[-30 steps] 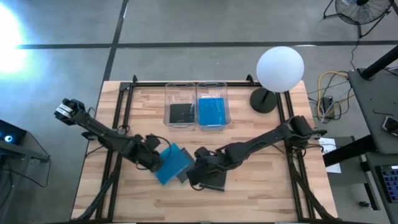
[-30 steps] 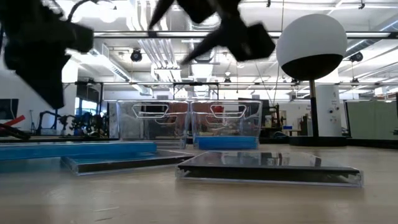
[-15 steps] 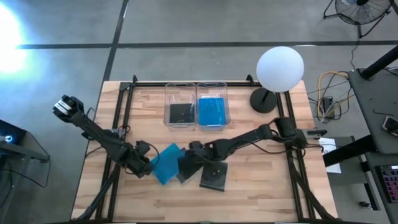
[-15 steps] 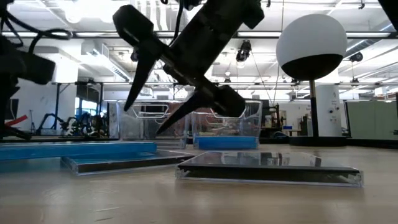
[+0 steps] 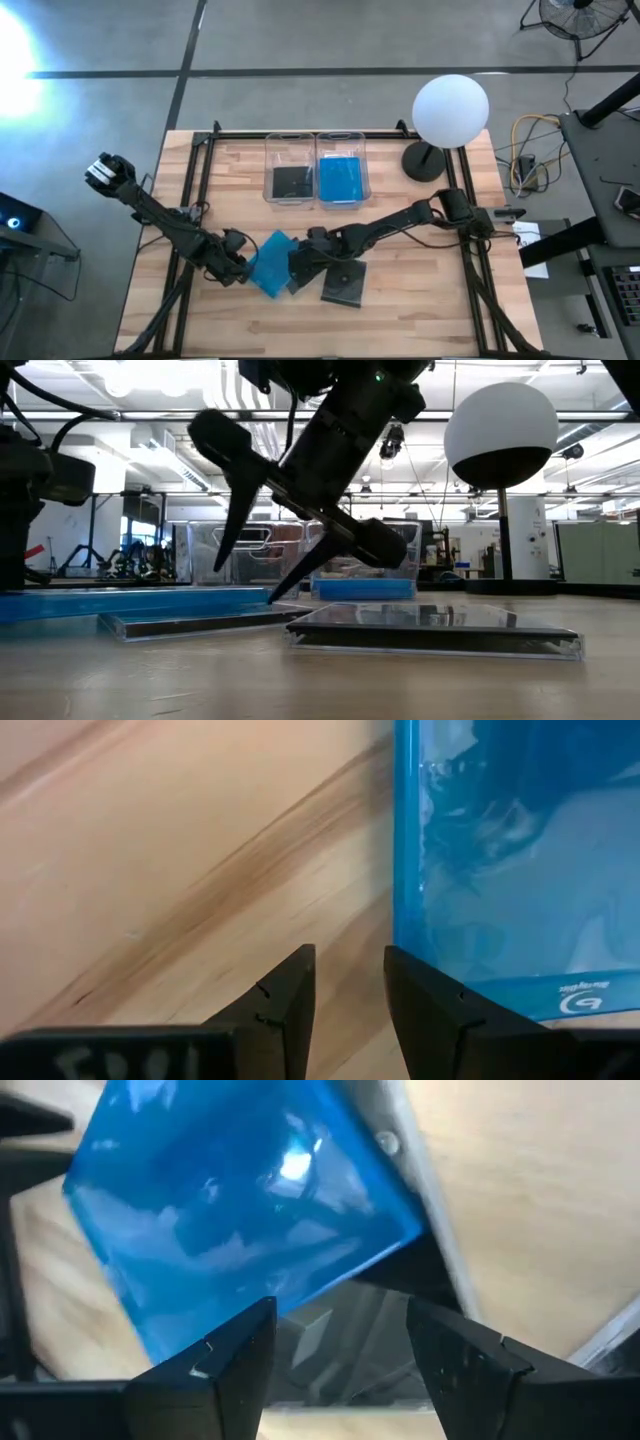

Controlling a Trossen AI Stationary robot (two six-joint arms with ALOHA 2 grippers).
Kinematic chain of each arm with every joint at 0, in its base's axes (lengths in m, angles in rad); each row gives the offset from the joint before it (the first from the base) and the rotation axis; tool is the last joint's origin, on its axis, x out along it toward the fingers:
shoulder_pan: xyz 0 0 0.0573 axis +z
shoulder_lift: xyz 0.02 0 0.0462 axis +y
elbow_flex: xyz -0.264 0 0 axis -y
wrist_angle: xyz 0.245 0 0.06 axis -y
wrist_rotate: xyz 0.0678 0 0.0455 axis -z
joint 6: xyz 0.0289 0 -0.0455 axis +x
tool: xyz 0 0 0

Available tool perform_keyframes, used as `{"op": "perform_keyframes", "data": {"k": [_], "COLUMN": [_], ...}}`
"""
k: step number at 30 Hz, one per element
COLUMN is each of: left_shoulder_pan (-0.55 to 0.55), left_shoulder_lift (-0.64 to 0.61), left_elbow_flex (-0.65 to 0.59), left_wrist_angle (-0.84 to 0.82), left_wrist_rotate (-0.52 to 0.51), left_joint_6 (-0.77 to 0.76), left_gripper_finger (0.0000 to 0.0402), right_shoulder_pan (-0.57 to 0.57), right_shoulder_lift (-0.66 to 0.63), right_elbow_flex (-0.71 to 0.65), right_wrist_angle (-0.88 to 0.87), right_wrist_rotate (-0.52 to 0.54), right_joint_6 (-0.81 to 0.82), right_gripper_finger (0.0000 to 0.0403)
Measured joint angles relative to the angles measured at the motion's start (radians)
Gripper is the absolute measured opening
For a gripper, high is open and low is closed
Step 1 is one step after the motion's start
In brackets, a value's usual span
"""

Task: Pick & place jewel cases by type
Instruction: Put the blue CD case into the right transparent bin

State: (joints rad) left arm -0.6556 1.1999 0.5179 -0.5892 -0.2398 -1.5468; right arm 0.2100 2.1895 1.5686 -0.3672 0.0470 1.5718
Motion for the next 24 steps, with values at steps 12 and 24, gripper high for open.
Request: {"op": "perform_keyframes", "data": {"k": [12, 24], "left_shoulder_pan": [0.022, 0.039], "left_shoulder_lift": [0.050, 0.142], "left_elbow_flex": [0.000, 0.001], "left_wrist_angle": [0.221, 0.368], "left_wrist_rotate": [-0.079, -0.077], "left_joint_6": [0.050, 0.081], "left_gripper_finger": [0.0103, 0.0104], "right_shoulder_pan": [-0.040, -0.037], "right_shoulder_lift": [0.000, 0.000], "right_elbow_flex": [-0.033, -0.007], "right_wrist_angle": [0.124, 0.227], "right_wrist_rotate": [0.024, 0.019], "right_joint_6": [-0.035, -0.154], "right_gripper_finger": [0.0219, 0.0219]}}
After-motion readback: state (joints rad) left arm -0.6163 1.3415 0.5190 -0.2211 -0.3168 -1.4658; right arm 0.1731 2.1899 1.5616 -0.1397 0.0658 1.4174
